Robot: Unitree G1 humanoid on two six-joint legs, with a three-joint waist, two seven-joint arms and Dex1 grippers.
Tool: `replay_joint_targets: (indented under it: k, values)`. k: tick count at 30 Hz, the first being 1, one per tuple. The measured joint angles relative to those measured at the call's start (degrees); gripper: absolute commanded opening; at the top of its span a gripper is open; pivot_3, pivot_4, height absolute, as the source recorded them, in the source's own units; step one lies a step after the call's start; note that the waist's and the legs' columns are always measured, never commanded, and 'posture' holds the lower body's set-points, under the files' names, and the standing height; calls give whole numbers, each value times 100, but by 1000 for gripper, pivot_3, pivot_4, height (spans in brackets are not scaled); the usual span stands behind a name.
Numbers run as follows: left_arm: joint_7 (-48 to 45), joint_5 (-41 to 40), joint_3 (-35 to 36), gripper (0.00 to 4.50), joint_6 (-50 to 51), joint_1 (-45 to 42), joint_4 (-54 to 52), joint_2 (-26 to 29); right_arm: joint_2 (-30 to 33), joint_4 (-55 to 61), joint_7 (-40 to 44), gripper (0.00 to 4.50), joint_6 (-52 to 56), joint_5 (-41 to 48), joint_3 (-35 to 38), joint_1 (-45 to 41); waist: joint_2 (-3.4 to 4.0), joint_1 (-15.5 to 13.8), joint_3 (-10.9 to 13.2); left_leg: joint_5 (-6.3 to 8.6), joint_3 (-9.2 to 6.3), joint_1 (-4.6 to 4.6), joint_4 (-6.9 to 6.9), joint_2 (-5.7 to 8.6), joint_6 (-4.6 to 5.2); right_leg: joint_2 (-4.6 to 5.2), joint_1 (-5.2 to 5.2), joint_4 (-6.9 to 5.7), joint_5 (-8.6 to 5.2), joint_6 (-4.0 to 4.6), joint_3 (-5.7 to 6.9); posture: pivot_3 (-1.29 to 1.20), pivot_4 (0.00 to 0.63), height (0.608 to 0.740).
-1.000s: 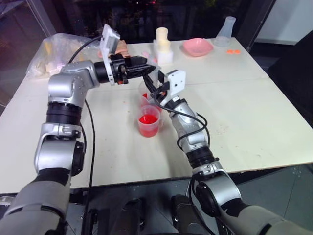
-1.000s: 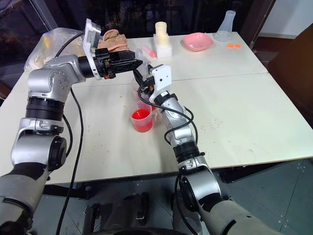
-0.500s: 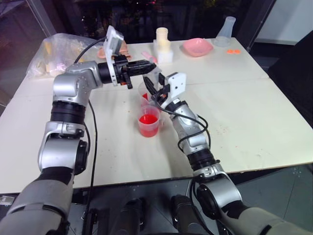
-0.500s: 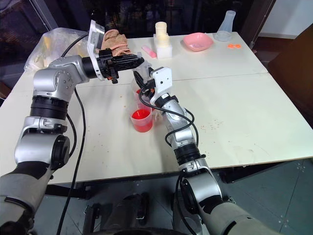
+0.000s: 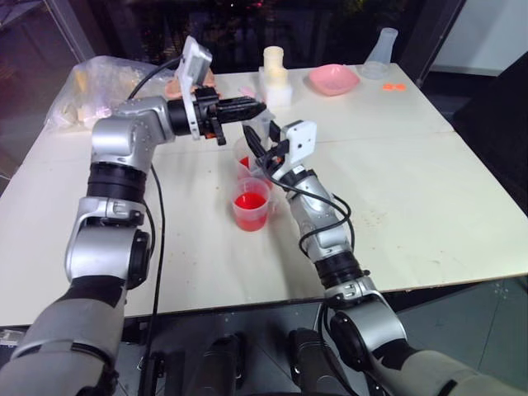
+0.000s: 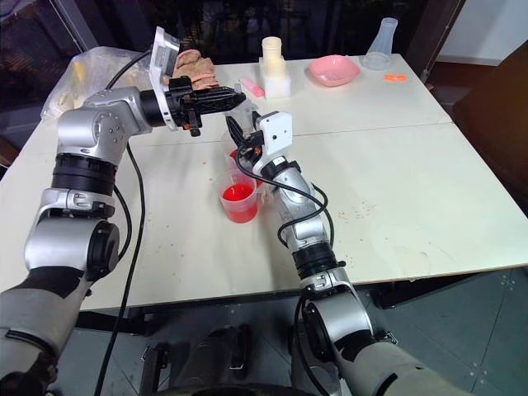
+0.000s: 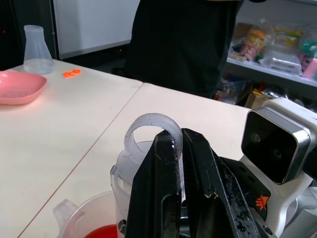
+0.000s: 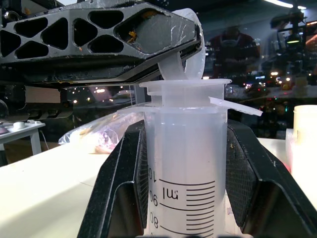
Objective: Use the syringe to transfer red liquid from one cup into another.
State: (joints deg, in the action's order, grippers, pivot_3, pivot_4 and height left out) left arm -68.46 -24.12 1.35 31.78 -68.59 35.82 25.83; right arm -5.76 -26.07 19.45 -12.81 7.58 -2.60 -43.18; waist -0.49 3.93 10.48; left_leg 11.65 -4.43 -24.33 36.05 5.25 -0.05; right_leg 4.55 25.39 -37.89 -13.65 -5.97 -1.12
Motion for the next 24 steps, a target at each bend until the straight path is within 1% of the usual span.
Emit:
replay_joint_targets:
  k: [7, 17, 24]
  values:
    - [-9, 11, -1, 57, 39, -123, -3, 27, -92, -147, -40, 1442, -240, -1, 51, -48, 0, 2, 0, 0, 0, 0, 0, 0, 0, 0, 0, 0, 0, 0, 0, 0, 150, 740]
    - [151, 78, 1, 57, 84, -122, 0, 172, -153, -1448, -23, 1442, -962, -8, 82, -568, 0, 3, 0, 0, 0, 1, 0, 0, -1, -1, 1, -3, 0, 0, 0, 0, 150, 740]
    - [263, 78, 3, 57, 252, -122, -114, 211, -138, -1896, 17, 1442, -1251, -8, 97, -708, 0, 6, 0, 0, 0, 1, 0, 0, -1, -1, 1, -3, 0, 0, 0, 0, 150, 740]
